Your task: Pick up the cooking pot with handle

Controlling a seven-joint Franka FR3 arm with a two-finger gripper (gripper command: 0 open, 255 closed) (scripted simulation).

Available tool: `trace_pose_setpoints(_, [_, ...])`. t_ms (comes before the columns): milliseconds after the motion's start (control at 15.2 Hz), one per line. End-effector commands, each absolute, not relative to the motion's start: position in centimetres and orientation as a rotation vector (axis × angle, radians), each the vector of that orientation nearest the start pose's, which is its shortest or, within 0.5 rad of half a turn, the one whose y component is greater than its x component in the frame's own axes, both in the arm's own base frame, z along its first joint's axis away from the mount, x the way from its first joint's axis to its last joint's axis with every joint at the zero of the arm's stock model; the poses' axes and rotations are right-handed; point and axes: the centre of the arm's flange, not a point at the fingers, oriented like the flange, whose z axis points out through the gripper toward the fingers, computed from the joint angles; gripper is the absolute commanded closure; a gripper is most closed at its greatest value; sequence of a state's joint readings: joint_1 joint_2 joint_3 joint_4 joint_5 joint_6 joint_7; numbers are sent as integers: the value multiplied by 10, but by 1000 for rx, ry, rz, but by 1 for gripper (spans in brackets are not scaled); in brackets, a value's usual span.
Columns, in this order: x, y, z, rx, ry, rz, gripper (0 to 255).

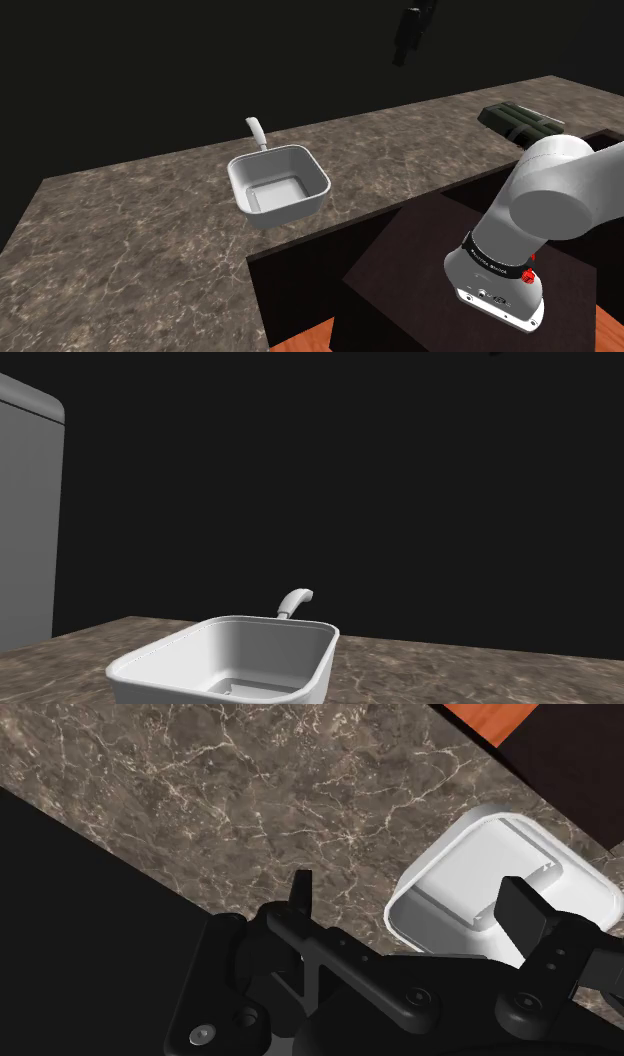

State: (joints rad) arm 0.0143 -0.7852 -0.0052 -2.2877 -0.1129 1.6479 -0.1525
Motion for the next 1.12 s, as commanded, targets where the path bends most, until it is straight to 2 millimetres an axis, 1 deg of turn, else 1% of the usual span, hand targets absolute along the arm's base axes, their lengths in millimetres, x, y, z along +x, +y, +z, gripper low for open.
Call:
trace_pose_setpoints(0, [315, -9, 631, -3242, -265, -224, 0])
trace_pose_setpoints(528, [405, -11, 568, -3167, -480, -154, 0])
trace_pose_setpoints(1056, [490, 2, 501, -3076, -685, -86, 0])
